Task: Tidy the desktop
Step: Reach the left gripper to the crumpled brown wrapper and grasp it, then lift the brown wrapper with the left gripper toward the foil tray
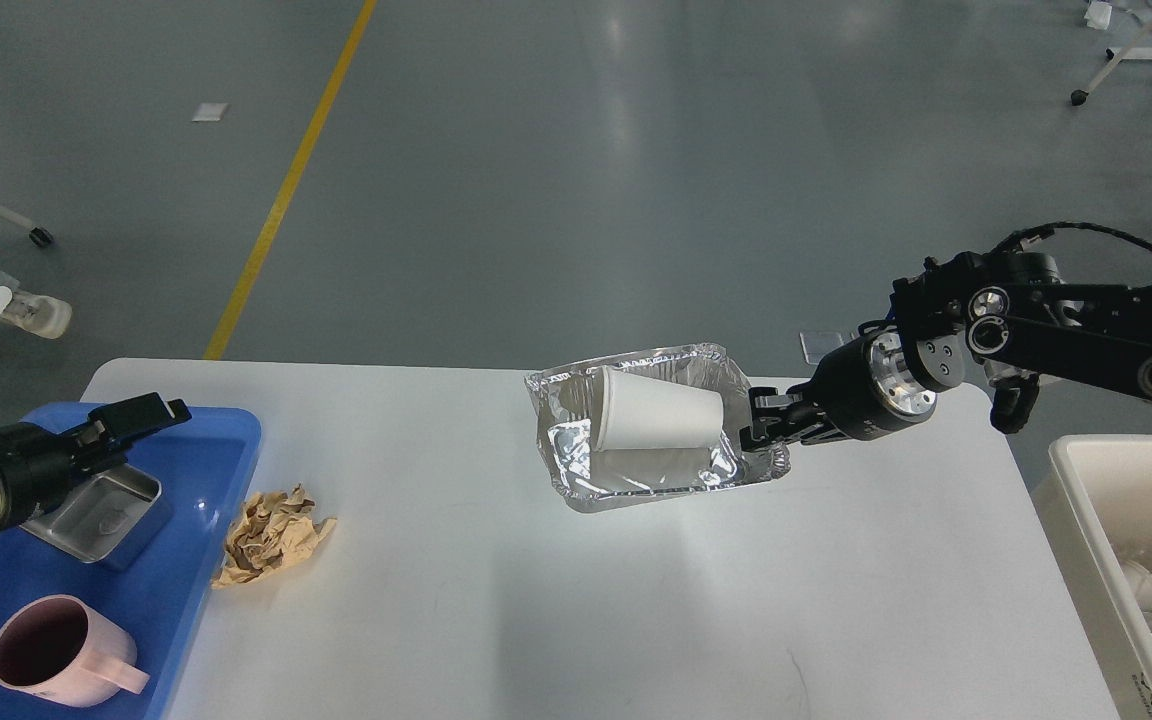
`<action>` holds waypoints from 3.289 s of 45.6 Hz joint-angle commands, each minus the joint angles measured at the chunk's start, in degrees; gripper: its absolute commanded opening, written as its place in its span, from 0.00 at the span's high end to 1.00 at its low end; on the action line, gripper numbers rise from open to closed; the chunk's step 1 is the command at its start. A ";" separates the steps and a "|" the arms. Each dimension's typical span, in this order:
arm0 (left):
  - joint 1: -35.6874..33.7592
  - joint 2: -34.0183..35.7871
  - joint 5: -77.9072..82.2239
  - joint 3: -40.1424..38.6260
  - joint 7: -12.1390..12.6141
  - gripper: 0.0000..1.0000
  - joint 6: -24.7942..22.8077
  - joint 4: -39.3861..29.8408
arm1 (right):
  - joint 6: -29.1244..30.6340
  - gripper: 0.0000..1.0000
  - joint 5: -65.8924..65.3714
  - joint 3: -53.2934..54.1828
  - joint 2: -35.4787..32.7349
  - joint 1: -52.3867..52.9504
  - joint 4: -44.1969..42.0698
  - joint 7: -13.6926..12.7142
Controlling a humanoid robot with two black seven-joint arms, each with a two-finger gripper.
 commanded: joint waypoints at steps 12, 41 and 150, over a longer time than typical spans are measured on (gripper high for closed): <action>-0.08 -10.37 3.93 4.18 3.58 0.03 1.42 6.35 | 0.00 1.00 -0.14 0.01 0.42 -0.13 -0.08 0.00; -2.02 -20.66 3.84 9.72 3.49 0.03 3.97 14.00 | -0.09 1.00 -0.49 0.01 0.42 -0.65 -0.60 0.00; -42.52 3.43 -0.46 19.20 -10.66 1.00 -24.86 -5.77 | -0.18 1.00 -0.58 0.19 2.62 -0.30 -2.01 0.09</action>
